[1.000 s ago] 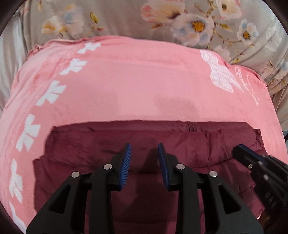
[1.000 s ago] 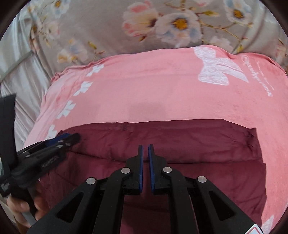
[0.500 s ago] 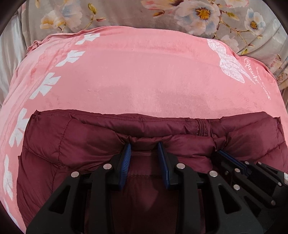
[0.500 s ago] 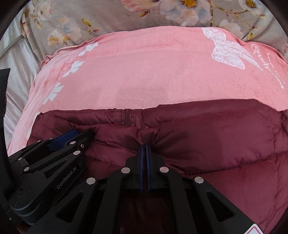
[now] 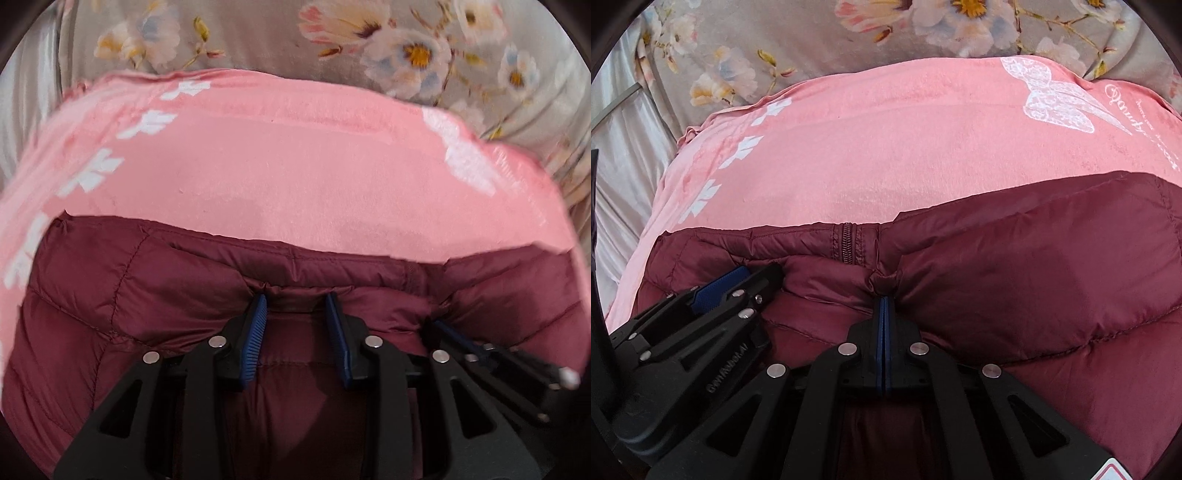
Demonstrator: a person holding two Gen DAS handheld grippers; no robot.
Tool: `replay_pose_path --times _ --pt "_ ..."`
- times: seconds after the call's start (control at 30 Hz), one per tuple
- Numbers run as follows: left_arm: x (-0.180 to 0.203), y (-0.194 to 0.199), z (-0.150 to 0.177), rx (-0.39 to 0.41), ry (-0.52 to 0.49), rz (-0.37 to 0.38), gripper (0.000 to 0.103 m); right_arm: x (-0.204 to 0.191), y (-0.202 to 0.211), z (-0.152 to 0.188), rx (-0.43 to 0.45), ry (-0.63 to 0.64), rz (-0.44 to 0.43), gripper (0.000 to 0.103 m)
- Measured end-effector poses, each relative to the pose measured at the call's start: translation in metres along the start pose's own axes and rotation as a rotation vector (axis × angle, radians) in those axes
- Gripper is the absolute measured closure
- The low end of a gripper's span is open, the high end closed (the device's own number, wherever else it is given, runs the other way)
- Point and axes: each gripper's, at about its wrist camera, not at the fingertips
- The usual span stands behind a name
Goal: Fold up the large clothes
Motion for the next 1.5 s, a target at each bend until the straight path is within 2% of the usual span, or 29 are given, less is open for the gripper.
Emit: replay_pose_path --times 0.03,0.07,0.1,0.13,0.17,0.2,0.27,0.33,0.4,0.43,0.53,0.63,0.73,0.83,0.9,0.93,0.97,1.0,1.03,1.1,1.2,1.33,1.5 --pt "-0.017 0.010 -0.006 -0.010 0.077 0.032 0.069 0.003 0.001 -0.001 -0.004 -0.015 -0.021 0.103" --pt "-0.027 0.018 -0.009 -0.015 0.105 0.032 0.065 0.008 0.005 -0.003 -0.016 -0.045 -0.043 0.103" --pt "-0.039 0.031 -0.014 -0.010 0.127 0.023 0.051 0.012 0.016 -0.005 -0.024 -0.084 -0.062 0.103" --pt "-0.057 0.050 -0.019 0.010 0.136 0.003 0.040 0.012 0.027 -0.005 -0.020 -0.107 -0.083 0.094" --pt "-0.073 0.065 -0.023 0.025 0.137 -0.027 0.016 0.010 0.045 -0.005 -0.005 -0.124 -0.118 0.090" --pt "-0.093 0.082 -0.025 0.040 0.140 -0.063 0.009 0.003 0.068 -0.002 0.011 -0.103 -0.142 0.090" --pt "-0.133 0.103 -0.022 0.024 0.150 -0.120 0.009 -0.011 0.093 0.009 0.004 -0.047 -0.143 0.090" --pt "-0.174 0.112 -0.009 -0.026 0.206 -0.149 0.009 -0.023 0.106 0.029 -0.028 -0.012 -0.153 0.090" --pt "-0.204 0.112 0.011 -0.094 0.296 -0.129 0.009 -0.032 0.113 0.049 -0.054 -0.009 -0.174 0.090" --pt "-0.216 0.110 0.024 -0.136 0.355 -0.092 0.009 -0.034 0.114 0.056 -0.062 -0.009 -0.178 0.090" --pt "-0.222 0.110 0.050 -0.169 0.424 0.013 0.009 -0.045 0.120 0.076 -0.071 0.010 -0.172 0.090" --pt "-0.207 0.113 0.056 -0.135 0.376 0.026 0.009 -0.045 0.120 0.084 -0.074 0.017 -0.159 0.090" --pt "-0.194 0.107 0.056 -0.152 0.391 0.096 0.010 -0.043 0.115 0.088 -0.074 0.013 -0.153 0.091" --pt "-0.173 0.105 0.052 -0.163 0.352 0.108 0.024 -0.042 0.107 0.093 -0.076 0.026 -0.136 0.091" --pt "-0.162 0.107 0.048 -0.155 0.334 0.105 0.041 -0.041 0.102 0.095 -0.069 0.032 -0.129 0.091" --pt "-0.156 0.111 0.045 -0.144 0.316 0.087 0.047 -0.040 0.102 0.096 -0.066 0.031 -0.131 0.091" --pt "-0.153 0.117 0.041 -0.132 0.300 0.075 0.059 -0.038 0.103 0.096 -0.064 0.025 -0.135 0.091" --pt "-0.149 0.121 0.038 -0.121 0.290 0.070 0.077 -0.034 0.108 0.095 -0.063 0.000 -0.144 0.091" --pt "-0.145 0.131 0.031 -0.103 0.288 0.081 0.086 -0.030 0.113 0.094 -0.061 -0.023 -0.151 0.091" --pt "-0.141 0.146 0.019 -0.074 0.288 0.118 0.091 -0.021 0.132 0.096 -0.037 -0.047 -0.171 0.090" --pt "-0.123 0.166 0.001 -0.019 0.248 0.144 0.093 -0.016 0.157 0.105 -0.016 -0.007 -0.172 0.090" --pt "-0.086 0.192 -0.023 0.038 0.200 0.207 0.093 -0.012 0.151 0.122 -0.055 -0.011 -0.175 0.090" --pt "-0.025 0.208 -0.044 0.073 0.106 0.292 0.094 0.000 0.138 0.131 -0.054 -0.083 -0.214 0.090"
Point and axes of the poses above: each gripper's, at about its wrist camera, not at the fingertips, and y roughly against the way its jaws point, x to its right, z to its underside, and after that the axes turned 13 degrees about x, right-handed
